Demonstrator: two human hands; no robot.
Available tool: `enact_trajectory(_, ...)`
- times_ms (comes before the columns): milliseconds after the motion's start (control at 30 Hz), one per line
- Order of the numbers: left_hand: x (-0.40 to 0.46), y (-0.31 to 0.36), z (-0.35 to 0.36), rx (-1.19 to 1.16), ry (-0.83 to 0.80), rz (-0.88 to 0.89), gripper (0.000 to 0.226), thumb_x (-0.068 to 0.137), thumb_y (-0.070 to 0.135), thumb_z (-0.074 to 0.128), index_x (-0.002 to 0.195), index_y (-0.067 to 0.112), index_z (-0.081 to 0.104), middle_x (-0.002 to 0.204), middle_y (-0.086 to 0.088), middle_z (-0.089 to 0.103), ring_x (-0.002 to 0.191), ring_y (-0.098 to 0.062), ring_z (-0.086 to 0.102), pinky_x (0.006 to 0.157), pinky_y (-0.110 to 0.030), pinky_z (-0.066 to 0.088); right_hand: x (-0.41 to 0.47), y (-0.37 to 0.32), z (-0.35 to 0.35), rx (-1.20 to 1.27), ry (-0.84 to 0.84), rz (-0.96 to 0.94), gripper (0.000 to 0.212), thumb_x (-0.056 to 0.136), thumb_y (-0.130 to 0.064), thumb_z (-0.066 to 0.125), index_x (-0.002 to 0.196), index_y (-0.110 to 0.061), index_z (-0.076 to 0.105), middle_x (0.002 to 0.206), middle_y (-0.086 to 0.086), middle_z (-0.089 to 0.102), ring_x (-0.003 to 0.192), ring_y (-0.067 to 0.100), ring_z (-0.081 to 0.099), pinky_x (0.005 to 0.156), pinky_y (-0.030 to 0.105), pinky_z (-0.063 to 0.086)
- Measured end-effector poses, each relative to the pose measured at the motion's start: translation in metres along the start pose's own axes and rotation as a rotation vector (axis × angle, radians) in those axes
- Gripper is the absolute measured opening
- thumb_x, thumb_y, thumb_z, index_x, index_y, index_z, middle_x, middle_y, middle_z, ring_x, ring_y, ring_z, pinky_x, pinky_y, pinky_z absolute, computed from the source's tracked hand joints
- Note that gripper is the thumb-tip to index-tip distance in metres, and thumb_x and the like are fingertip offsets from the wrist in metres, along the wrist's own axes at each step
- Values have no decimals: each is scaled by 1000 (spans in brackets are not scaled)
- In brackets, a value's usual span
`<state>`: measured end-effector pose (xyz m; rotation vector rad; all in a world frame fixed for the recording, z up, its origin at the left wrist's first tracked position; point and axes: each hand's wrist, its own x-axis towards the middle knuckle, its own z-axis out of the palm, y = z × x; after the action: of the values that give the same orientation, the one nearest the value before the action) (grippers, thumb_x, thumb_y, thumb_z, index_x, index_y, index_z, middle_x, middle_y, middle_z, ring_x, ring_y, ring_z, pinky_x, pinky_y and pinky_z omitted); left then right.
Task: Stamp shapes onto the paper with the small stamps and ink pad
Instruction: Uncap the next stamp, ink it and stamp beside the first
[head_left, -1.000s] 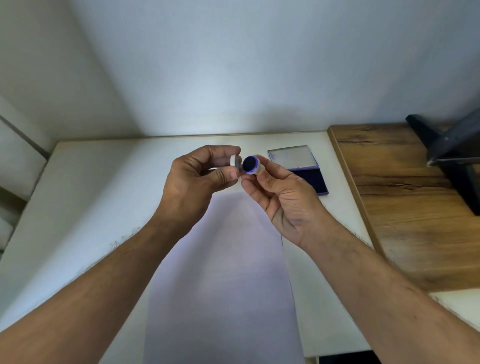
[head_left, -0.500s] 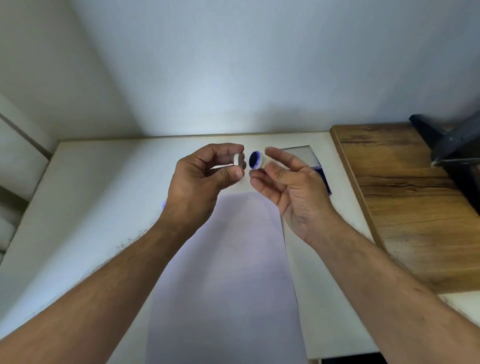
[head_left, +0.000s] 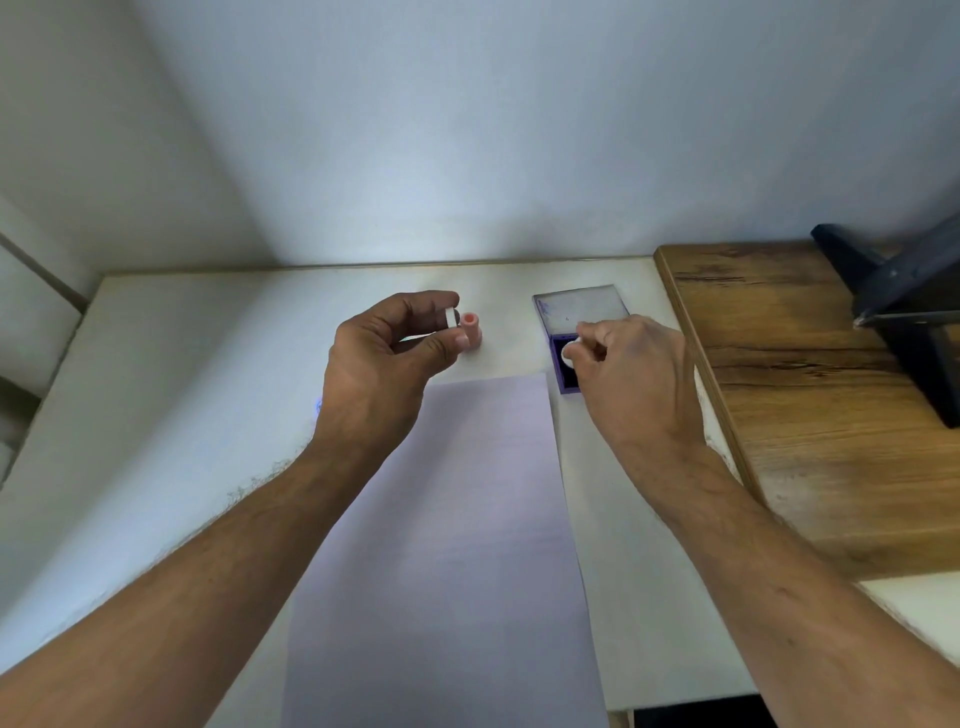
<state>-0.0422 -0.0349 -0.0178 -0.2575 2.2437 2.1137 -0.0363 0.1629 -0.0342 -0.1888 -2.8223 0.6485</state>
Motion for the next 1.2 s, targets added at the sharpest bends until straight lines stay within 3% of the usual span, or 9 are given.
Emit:
enact_trajectory(133, -2, 1, 1, -4, -16, -11, 29, 81, 5, 77, 109, 15, 73, 89, 4, 74, 75, -3, 71, 93, -33, 58, 2, -4, 5, -71, -72, 56, 17, 93, -13, 59, 89, -3, 72, 95, 14, 67, 81, 27, 64, 74, 37, 56)
enact_trajectory(333, -2, 0, -4, 10, -15, -18, 30, 80, 10, 79, 109, 18, 75, 99, -5, 75, 80, -7, 72, 94, -36, 57, 5, -5, 8, -67, -74, 92, 16, 94, -9, 58, 99, -4, 72, 106, 13, 62, 93, 26, 60, 70, 28, 45)
enact_trajectory(500, 1, -1, -6, 18, -7, -19, 29, 82, 8, 77, 110, 16, 74, 101, -8, 75, 81, -8, 72, 95, -36, 57, 11, -6, 7, 2, -144, 106, 24, 94, -21, 61, 100, -1, 73, 99, 17, 69, 95, 30, 62, 82, 41, 53)
enact_trajectory(633, 3, -2, -8, 25, -3, -19, 30, 82, 9, 78, 110, 17, 74, 107, -14, 72, 83, -11, 71, 93, -35, 58, 9, -10, 7, 8, -112, 181, 17, 90, -11, 54, 83, -1, 67, 82, 16, 65, 78, 33, 61, 70, 41, 52)
enact_trajectory(700, 4, -2, -9, 33, 3, -20, 29, 82, 9, 78, 110, 18, 75, 106, -13, 73, 84, -12, 71, 94, -37, 57, 15, -4, 14, 103, -139, 279, 15, 90, -6, 56, 88, 4, 68, 86, 19, 67, 82, 34, 63, 75, 43, 54)
enact_trajectory(800, 5, -2, -12, 42, 16, -17, 29, 82, 9, 78, 108, 21, 75, 100, -7, 74, 84, -12, 71, 96, -41, 56, 26, 8, 26, 231, -285, 468, 23, 91, -5, 62, 110, 7, 64, 111, 24, 66, 104, 34, 63, 95, 47, 50)
enact_trajectory(900, 5, -2, -13, 38, 26, -19, 29, 81, 10, 78, 108, 21, 76, 94, -1, 72, 82, -11, 70, 96, -41, 56, 22, 4, 19, 215, -257, 387, 23, 92, -10, 61, 108, 6, 66, 106, 23, 69, 100, 33, 65, 92, 47, 52)
enact_trajectory(1100, 3, -1, -12, 36, 16, -14, 28, 81, 10, 79, 106, 23, 76, 91, 4, 71, 81, -9, 71, 97, -41, 56, 16, 1, 14, 180, -170, 295, 19, 92, 1, 54, 102, 3, 70, 99, 18, 71, 92, 28, 68, 85, 44, 56)
enact_trajectory(1200, 1, -2, -13, 37, 14, -18, 27, 81, 11, 79, 105, 23, 76, 94, 0, 73, 81, -10, 72, 97, -42, 56, 12, 1, 11, 217, -134, 277, 22, 93, -1, 55, 108, -2, 71, 95, 9, 73, 87, 20, 69, 79, 30, 57)
